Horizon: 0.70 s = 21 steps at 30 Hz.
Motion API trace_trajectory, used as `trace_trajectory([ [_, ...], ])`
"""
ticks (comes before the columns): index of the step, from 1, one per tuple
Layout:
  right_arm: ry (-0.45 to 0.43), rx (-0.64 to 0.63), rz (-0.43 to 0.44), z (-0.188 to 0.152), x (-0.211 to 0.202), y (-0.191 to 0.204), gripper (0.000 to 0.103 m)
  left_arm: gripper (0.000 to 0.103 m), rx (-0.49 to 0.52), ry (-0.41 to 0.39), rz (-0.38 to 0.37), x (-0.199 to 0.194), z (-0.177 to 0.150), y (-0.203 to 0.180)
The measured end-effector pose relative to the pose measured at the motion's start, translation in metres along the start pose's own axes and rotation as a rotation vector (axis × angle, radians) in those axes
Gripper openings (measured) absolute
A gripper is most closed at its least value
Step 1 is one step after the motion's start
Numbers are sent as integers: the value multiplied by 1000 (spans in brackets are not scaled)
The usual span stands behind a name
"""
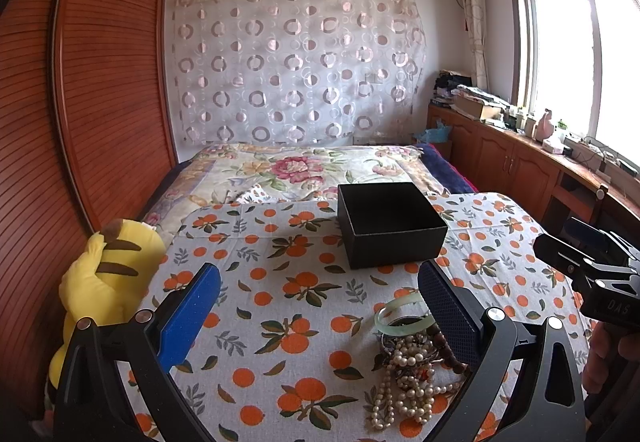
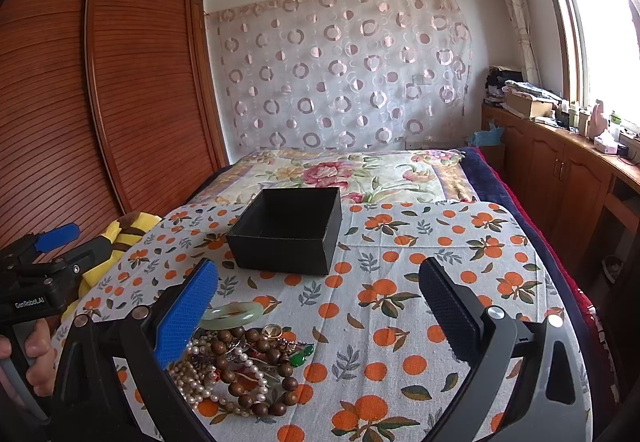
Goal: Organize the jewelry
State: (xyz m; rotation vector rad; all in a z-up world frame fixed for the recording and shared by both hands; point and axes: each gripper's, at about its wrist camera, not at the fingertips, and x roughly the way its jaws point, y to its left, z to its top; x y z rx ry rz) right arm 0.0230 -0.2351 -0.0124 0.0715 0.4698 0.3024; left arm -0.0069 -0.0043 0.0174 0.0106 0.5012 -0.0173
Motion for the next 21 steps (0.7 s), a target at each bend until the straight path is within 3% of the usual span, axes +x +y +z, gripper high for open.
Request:
trace_trajectory([
  [21,-3,0,0,2,0,-1,101,96,1,-2,0,1,-2,1],
])
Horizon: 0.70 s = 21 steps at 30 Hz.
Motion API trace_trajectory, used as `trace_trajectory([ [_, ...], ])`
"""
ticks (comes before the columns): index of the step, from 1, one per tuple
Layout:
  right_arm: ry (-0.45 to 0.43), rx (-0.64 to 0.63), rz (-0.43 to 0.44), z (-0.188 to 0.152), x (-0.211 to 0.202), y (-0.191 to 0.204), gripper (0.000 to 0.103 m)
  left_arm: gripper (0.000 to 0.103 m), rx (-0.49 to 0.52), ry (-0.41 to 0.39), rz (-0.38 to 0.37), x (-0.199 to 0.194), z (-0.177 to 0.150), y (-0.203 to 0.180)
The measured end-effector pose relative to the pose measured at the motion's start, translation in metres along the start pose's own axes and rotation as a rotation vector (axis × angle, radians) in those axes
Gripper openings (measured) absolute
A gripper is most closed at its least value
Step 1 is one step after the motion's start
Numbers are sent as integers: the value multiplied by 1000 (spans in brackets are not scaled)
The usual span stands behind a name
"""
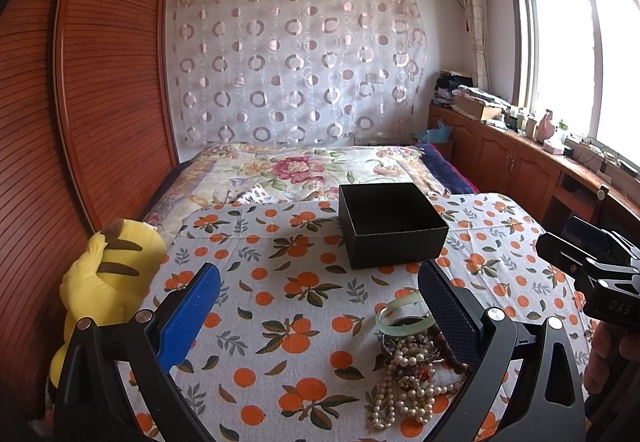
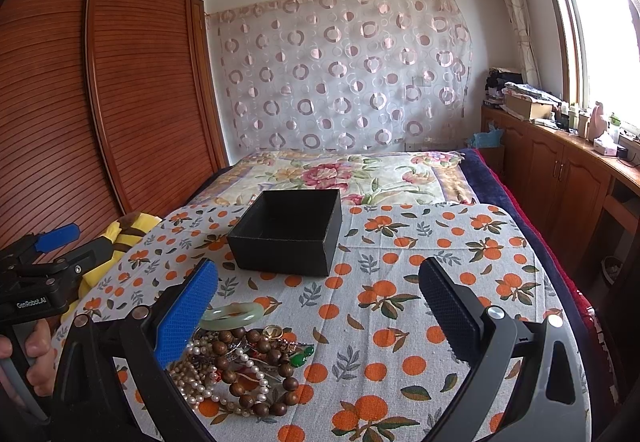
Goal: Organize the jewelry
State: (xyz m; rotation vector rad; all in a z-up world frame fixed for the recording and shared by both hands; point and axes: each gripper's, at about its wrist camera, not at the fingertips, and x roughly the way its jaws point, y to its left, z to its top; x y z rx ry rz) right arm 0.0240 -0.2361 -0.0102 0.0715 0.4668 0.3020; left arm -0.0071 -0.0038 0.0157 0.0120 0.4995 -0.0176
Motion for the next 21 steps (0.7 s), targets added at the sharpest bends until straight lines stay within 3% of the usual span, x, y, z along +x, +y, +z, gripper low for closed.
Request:
trace_trajectory([
  [21,15,-2,-1,2,-2,-2,101,96,1,30,-4,1,5,2],
])
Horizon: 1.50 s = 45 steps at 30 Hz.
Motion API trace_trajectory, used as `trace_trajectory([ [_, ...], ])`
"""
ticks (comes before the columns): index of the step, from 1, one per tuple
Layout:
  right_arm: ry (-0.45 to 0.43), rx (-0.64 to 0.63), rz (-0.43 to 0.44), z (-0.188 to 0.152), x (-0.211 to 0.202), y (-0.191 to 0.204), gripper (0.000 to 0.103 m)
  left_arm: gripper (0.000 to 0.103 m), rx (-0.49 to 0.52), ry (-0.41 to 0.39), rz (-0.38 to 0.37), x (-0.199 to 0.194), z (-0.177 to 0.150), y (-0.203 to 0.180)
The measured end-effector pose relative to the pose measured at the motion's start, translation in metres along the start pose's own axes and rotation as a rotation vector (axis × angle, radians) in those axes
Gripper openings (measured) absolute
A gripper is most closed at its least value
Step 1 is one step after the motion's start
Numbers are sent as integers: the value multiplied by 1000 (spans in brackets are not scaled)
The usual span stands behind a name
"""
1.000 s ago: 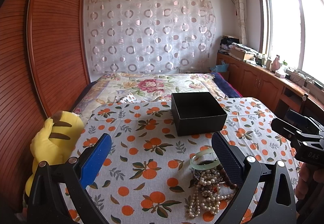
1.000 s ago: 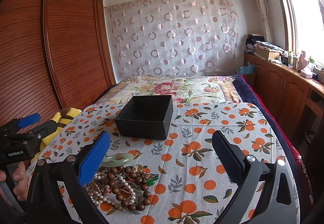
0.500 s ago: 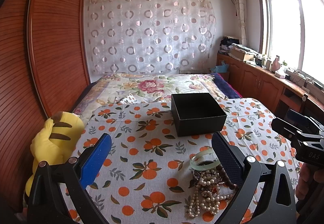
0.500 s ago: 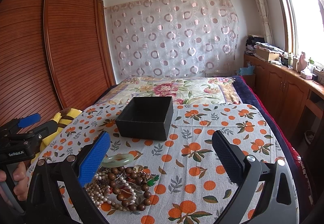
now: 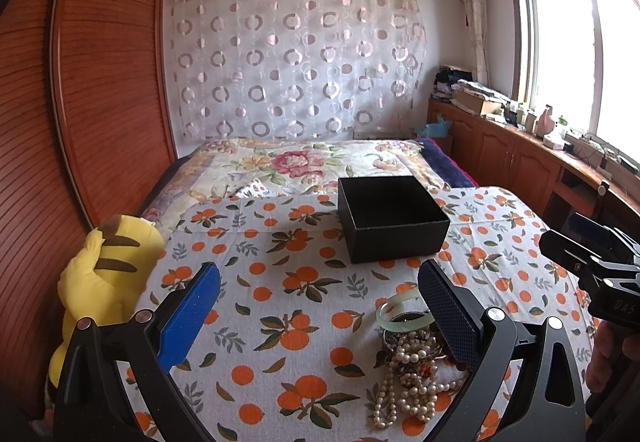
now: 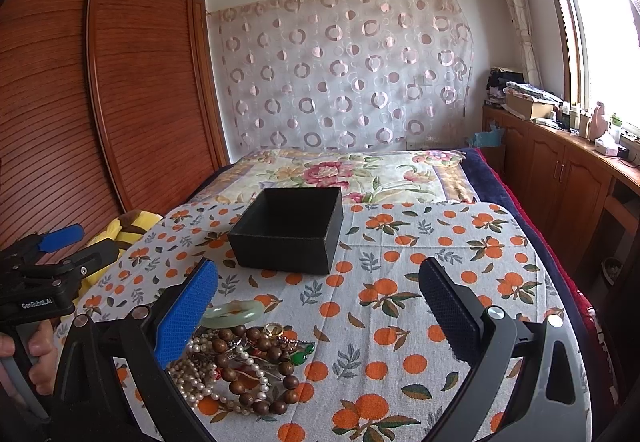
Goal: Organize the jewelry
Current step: 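Move the left tool to the jade bangle while the right tool reaches the brown bead bracelet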
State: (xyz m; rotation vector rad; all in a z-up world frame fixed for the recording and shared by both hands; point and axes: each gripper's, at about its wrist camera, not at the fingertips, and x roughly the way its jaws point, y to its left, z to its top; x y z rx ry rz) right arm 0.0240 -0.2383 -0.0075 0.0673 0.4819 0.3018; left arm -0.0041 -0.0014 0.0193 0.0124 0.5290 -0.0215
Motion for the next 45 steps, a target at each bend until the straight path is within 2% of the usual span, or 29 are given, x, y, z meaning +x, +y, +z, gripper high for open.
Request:
trace_trajectory([
  [14,81,-17,42,-29,18,-6,101,96,6,137,-42,49,-26,1],
  [19,118,-33,53,-40,23,-5,94,96,16,192,-84,65,-30,-1],
  [27,157,-44,76,-50,28,-4,93,96,-8,322,-223,99,-34,-11],
  [37,192,-60,94,-56,30,-1,93,95,-33,418,-364,125,-30,-28],
  [40,190,-61,94,-56,30,-1,93,87,-43,461,-392,134,-31,-35],
  [45,196,-62,98,-57,31,0,93,79,-52,511,-409,147,-36,-42],
])
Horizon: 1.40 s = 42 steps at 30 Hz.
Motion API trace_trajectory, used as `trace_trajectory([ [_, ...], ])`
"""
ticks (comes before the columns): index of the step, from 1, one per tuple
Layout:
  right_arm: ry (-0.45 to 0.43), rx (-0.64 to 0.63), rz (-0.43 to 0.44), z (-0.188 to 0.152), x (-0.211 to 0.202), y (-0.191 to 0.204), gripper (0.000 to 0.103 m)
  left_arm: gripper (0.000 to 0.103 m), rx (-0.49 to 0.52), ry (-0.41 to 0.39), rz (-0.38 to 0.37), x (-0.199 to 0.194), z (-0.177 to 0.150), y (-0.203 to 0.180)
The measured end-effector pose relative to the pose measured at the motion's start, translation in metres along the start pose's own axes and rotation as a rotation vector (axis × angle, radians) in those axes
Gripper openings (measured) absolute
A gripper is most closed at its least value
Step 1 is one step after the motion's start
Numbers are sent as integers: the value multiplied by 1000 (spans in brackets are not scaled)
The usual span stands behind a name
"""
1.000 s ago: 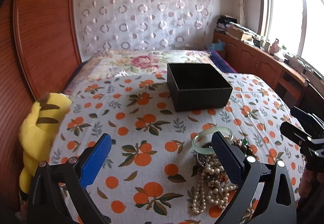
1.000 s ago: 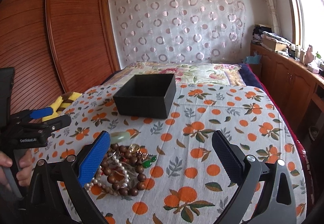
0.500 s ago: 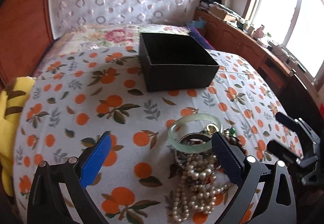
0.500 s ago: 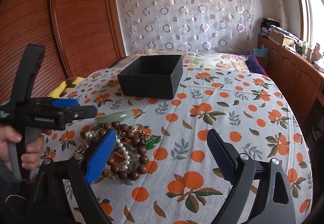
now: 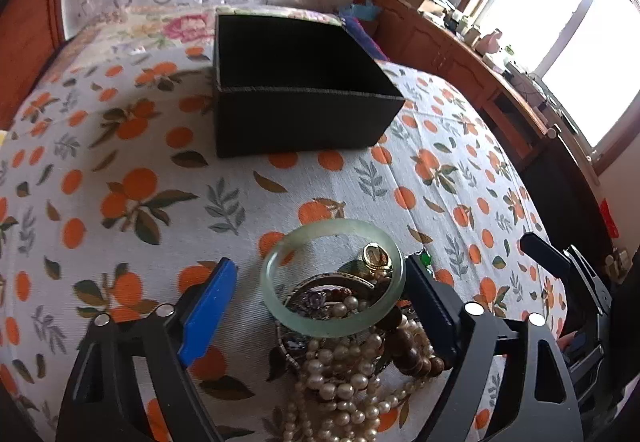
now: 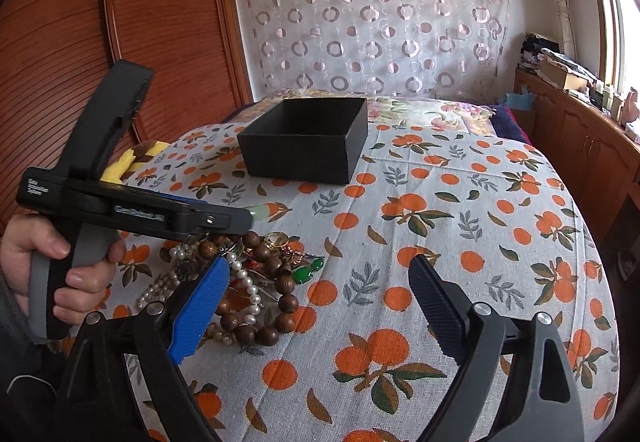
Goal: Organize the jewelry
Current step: 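Move the left tool to the jade bangle while the right tool reaches the brown bead bracelet, then grasp and lift the jade bangle with the left tool while the right tool grasps the bead bracelet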
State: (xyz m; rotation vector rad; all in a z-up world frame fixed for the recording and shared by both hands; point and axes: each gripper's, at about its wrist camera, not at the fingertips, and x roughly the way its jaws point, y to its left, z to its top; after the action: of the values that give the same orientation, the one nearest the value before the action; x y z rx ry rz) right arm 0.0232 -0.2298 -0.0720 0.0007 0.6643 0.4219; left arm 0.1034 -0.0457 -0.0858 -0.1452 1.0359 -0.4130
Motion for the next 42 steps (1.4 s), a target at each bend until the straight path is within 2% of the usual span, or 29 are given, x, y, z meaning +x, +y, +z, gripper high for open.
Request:
trace_trajectory([
  [4,12,-9,11,-2,3,2,93,68,7,-3,-6,2,2,-3],
  [10,32,-24,38,-2,6,6,93,68,-3,-30,-1,-1,3,2],
  [15,59,-35,58,4,13,3,84,68,-3,-75,34,-15,4,10],
  [18,88,-47,67,7,22,0,69,68,4,-97,55,-22,5,14],
  [20,123,-55,81,8,30,-1,52,68,10,-113,73,-26,5,15],
  [23,163,-71,102,6,39,3,38,68,22,-138,94,-32,4,14],
  [26,204,-85,121,2,45,8,27,68,33,-158,110,-38,1,13],
  [30,240,-88,136,-1,52,12,22,68,50,-178,136,-43,-2,11],
  [31,245,-90,144,-1,53,12,15,68,54,-183,142,-44,-2,11],
  [35,207,-97,158,7,47,13,15,68,51,-193,140,-49,-1,13],
  [42,96,-112,183,50,28,4,15,68,54,-226,139,-58,14,14],
])
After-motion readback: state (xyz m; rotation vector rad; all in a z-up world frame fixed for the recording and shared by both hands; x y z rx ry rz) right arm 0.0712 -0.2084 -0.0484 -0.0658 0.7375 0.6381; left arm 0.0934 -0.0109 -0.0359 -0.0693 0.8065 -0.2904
